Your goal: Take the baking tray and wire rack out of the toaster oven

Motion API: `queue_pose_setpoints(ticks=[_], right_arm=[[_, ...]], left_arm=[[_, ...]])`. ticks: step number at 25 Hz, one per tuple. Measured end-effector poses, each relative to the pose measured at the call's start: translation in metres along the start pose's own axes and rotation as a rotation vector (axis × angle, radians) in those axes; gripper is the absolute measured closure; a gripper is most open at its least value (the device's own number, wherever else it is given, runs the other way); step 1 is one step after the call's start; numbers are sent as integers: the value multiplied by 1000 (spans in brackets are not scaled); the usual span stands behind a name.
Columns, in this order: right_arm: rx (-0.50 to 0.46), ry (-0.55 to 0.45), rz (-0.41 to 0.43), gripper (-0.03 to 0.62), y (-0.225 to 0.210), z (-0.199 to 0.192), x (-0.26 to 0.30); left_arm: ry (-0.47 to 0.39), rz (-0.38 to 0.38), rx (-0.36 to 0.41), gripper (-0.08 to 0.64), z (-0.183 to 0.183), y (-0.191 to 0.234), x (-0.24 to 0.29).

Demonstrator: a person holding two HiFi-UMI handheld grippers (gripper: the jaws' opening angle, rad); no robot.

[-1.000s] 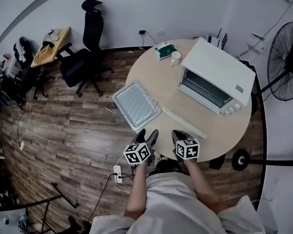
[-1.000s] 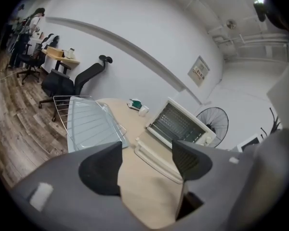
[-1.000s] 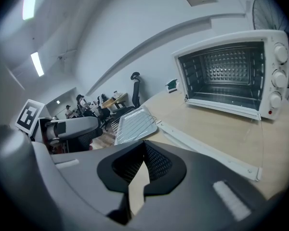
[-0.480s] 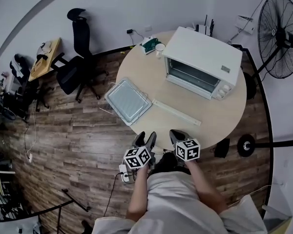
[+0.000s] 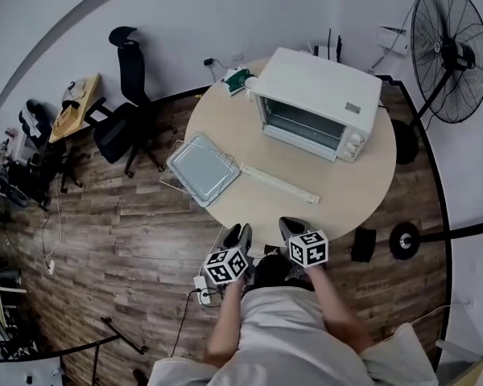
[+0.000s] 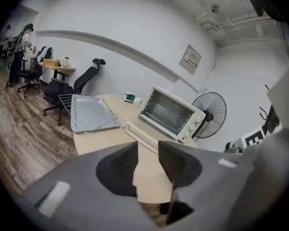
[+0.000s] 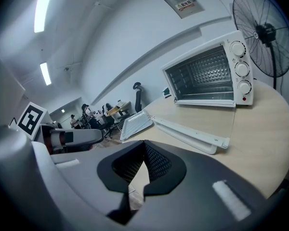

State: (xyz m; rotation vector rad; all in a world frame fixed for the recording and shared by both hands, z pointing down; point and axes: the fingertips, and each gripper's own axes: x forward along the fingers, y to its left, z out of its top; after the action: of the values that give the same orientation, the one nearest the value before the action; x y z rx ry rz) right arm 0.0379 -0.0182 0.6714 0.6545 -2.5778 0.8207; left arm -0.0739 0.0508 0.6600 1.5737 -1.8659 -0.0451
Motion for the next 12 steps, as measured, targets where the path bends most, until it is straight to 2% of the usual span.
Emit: queue_pose_setpoints(ticks=[3,6,12], right_arm=[[-2,2,14,597,3,-2,-4],[-9,-22,35,597,1,7,-2],[-24,-57,82,597,13,19,0]], left_arm=[[-22,20,2,460,6,0,-12],[-49,42,-7,504,4,1,-18],[-69,57,62,506,11,3,-21]])
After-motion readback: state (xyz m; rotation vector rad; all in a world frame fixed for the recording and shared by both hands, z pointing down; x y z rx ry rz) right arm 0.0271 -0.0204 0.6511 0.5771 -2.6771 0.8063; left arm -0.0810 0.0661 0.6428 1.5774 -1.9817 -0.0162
